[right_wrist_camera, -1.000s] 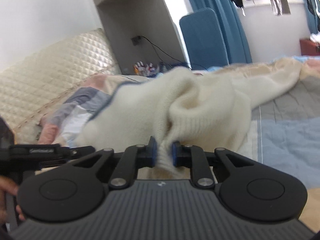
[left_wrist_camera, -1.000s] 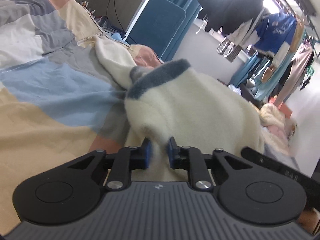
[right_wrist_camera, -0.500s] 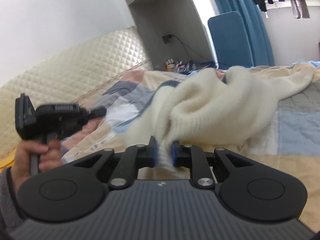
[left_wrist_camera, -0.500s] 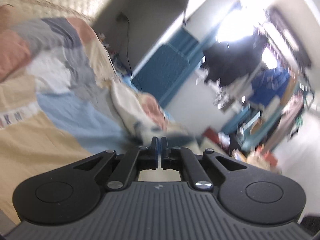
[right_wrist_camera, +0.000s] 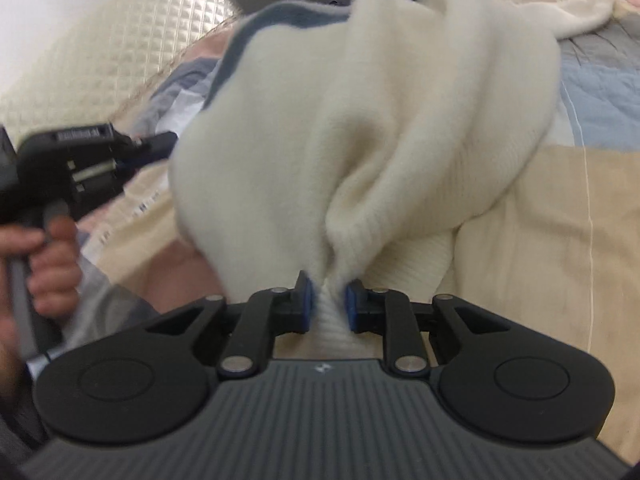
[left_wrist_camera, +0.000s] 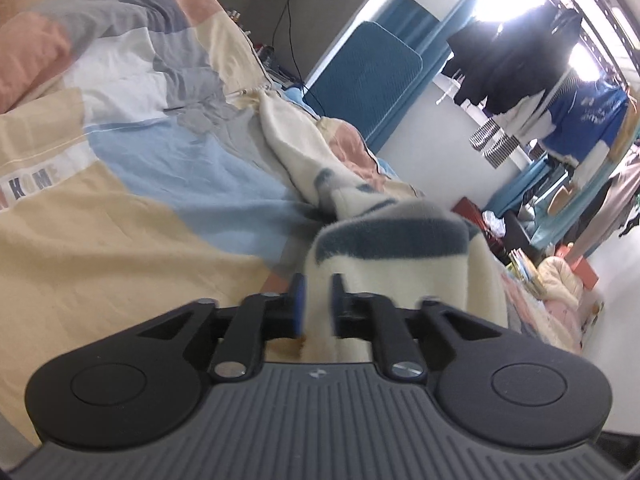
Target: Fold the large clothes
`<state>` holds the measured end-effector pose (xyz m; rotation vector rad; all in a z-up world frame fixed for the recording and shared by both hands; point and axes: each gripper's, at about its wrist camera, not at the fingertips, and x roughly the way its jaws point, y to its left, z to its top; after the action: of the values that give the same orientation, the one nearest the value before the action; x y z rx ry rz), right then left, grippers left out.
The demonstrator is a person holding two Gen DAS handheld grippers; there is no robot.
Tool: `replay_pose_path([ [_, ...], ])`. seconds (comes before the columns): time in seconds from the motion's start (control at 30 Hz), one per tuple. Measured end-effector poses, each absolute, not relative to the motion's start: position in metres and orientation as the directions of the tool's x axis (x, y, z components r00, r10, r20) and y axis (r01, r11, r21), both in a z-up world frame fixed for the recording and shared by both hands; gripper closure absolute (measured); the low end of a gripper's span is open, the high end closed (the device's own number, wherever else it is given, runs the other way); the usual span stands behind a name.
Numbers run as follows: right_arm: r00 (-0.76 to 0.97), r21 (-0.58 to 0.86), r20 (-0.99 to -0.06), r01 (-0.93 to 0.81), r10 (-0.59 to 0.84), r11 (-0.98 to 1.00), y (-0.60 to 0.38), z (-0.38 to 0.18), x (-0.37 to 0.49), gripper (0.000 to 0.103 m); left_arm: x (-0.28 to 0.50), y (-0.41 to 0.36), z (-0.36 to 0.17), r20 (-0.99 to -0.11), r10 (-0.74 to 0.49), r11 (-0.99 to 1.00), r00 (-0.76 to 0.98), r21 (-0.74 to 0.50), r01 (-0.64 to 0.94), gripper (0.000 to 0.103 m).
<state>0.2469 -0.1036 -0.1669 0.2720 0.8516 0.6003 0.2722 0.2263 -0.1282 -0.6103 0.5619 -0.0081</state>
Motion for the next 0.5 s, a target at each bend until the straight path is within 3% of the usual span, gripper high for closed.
replay_pose_path([
  [0.07, 0.515, 0.454, -0.615, -0.387, 0.597, 0.802, -0.107, -0.162, 0.246, 0.082, 0.275, 0.221, -0.131, -0.499, -0.163, 0.824, 0.851, -0.543, -0.16, 0.056],
  [0.23, 0.554, 0.459, -0.572, -0.395, 0.605, 0.796, -0.116, -0.147, 0.235, 0.083, 0.289, 0.213, -0.145, -0.494, -0.184, 0.827, 0.85, -0.546, -0.138, 0.055],
  [0.33, 0.633, 0.478, -0.488, -0.382, 0.601, 0.79, -0.138, -0.129, 0.231, 0.084, 0.287, 0.217, -0.145, -0.456, -0.188, 0.802, 0.87, -0.583, -0.133, 0.055],
  [0.5, 0.799, 0.472, -0.374, -0.273, 0.471, 0.838, -0.195, -0.1, 0.238, 0.085, 0.274, 0.235, -0.137, -0.391, -0.157, 0.745, 0.907, -0.65, -0.151, 0.051],
])
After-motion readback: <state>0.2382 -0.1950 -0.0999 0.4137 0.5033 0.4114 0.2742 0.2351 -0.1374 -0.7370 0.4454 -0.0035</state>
